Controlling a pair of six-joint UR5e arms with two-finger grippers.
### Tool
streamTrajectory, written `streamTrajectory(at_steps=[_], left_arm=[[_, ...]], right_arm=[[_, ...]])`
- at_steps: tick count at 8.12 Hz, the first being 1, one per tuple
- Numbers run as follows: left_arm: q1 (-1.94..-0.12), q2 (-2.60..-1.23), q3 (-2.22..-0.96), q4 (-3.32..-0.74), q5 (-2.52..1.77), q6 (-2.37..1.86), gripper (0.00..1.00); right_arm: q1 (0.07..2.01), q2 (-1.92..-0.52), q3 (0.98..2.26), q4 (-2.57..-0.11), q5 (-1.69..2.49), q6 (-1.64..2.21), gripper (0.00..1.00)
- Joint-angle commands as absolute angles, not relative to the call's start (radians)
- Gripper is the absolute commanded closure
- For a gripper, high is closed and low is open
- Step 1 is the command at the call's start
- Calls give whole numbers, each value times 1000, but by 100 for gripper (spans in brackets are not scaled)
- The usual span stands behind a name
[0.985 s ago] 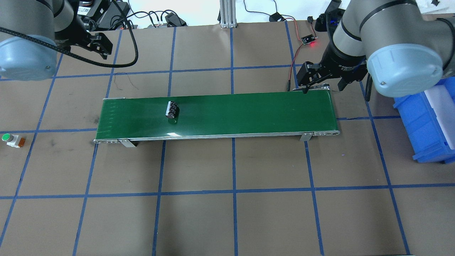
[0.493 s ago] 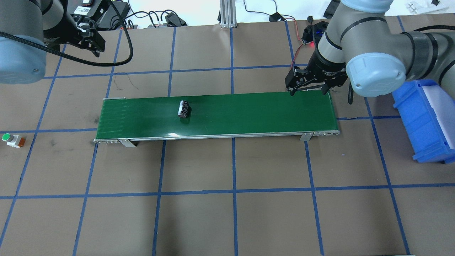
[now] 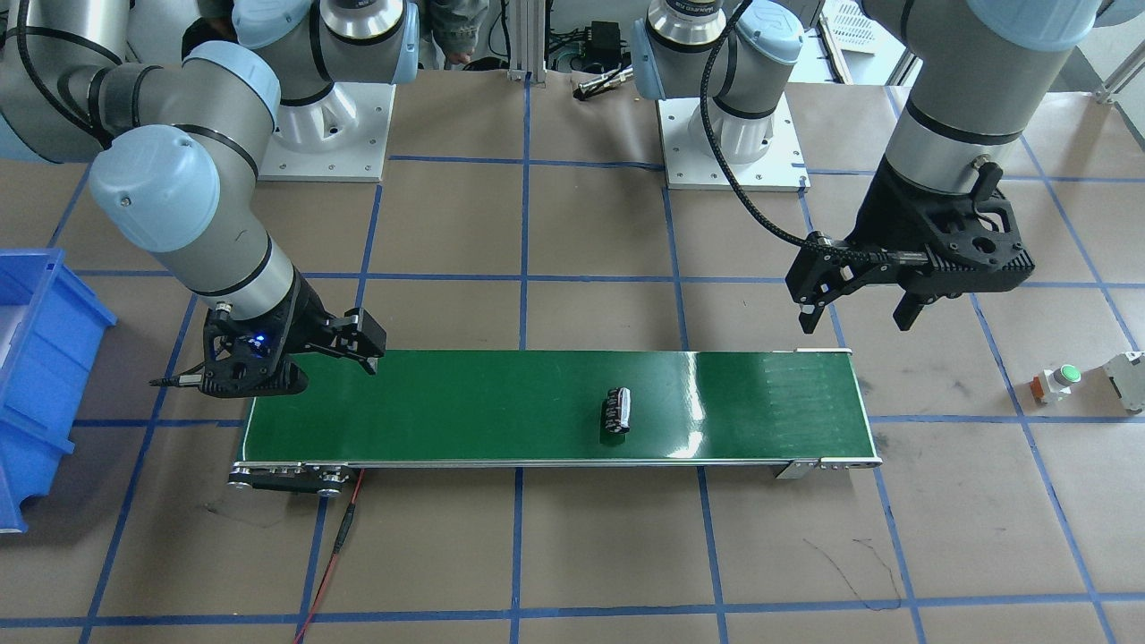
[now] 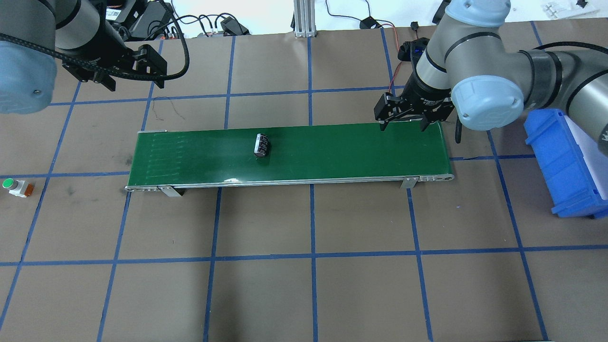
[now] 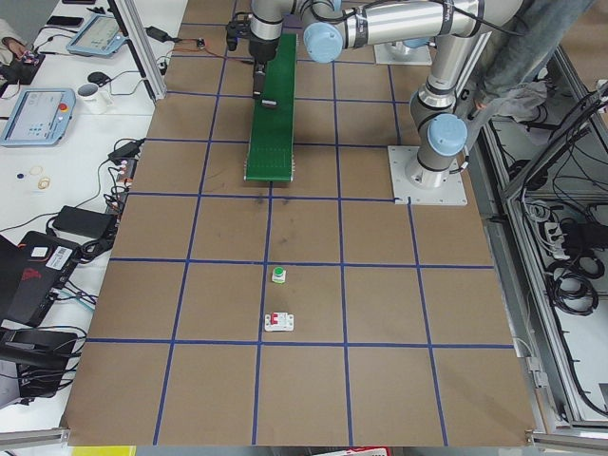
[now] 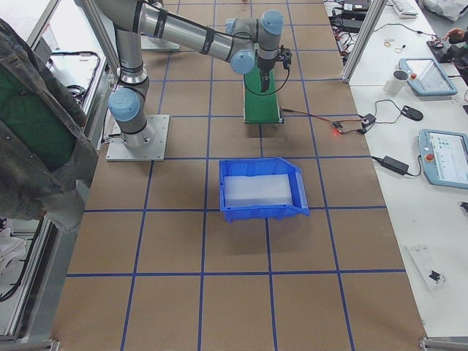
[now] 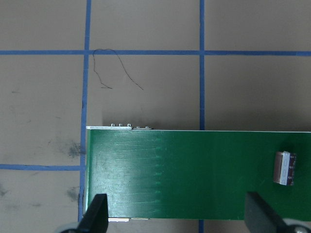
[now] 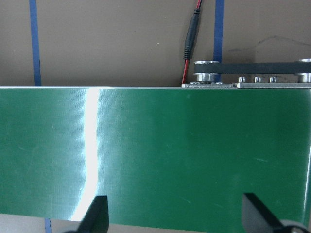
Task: Move capacitor from left to right
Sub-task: 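Raise the left gripper away while the right gripper moves over the belt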
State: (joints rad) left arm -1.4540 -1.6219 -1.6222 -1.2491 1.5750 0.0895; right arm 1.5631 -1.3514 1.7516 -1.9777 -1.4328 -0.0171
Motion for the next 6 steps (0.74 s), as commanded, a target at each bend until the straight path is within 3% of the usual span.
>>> streamTrajectory(at_steps=[1,6], left_arm=[[-1456,-1621,-1620,-1362,1552,83,0],[-1456,-1623,-1620,-1460,1623,89,0]], right_arm=[[1563,-1293,1752,-2042,-1422,-12,4],[1563,-1278,1779,-2078,-1362,18,5]])
